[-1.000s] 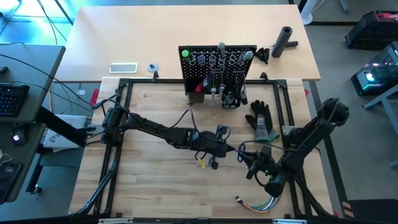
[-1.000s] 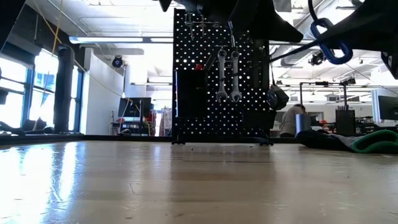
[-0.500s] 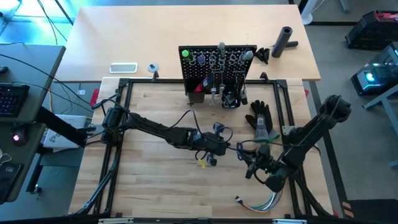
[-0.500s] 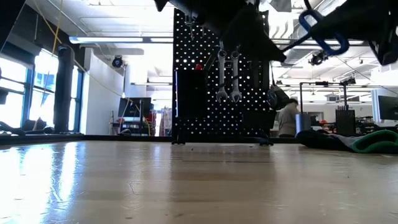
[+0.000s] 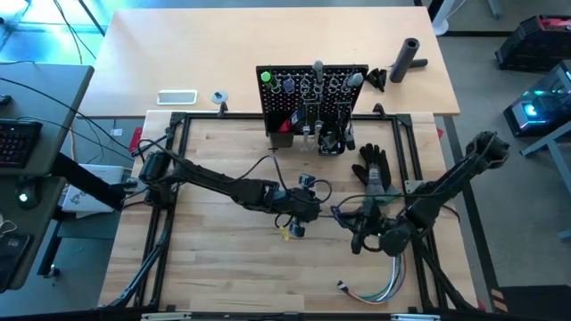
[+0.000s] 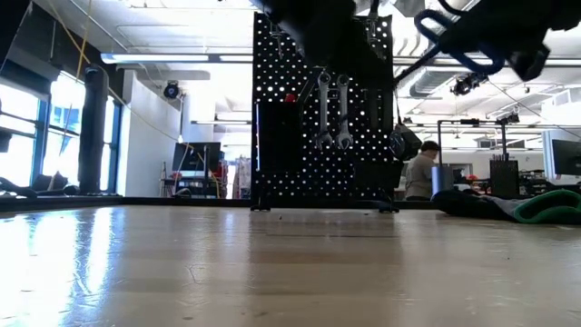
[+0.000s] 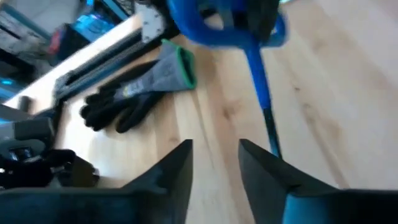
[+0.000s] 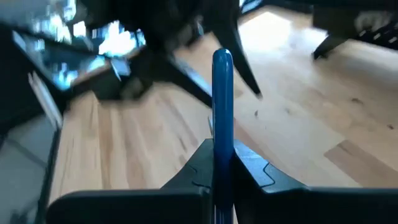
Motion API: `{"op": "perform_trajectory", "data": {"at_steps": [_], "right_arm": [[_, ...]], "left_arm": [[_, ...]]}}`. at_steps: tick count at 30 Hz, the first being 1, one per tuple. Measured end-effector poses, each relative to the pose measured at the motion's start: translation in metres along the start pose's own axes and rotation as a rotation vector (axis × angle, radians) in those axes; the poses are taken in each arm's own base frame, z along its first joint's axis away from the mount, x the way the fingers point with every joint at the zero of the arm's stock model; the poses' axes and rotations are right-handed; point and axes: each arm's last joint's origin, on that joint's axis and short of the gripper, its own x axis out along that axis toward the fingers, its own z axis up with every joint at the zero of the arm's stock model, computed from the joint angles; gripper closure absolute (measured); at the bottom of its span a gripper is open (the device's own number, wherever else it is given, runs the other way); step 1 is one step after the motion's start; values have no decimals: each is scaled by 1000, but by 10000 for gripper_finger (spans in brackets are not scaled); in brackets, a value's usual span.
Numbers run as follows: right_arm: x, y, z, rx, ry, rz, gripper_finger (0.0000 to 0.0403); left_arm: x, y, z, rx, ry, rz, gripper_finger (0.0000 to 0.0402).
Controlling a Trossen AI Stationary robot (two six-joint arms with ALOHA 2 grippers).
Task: Hang tools onto peg board
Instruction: Put the blue pick tool on the left black bin on the peg board
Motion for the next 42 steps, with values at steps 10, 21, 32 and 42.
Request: {"op": "perform_trajectory", "data": {"at_steps": [10,21,32,42], "right_arm": [[19,-9,9,-160,167,102,387],[38,-16,25,-239,187,216,387],[51,-28,36,-269,198,249,387],[55,-30,41,-285,182,277,387]], "left_arm": [[-35,31,7,-187,-102,-281,243],[-26,44,-2,-320,-122,-442,244],[-25,49,-3,-377,-129,-439,250],[-21,52,-7,-387,-112,-435,283]]}}
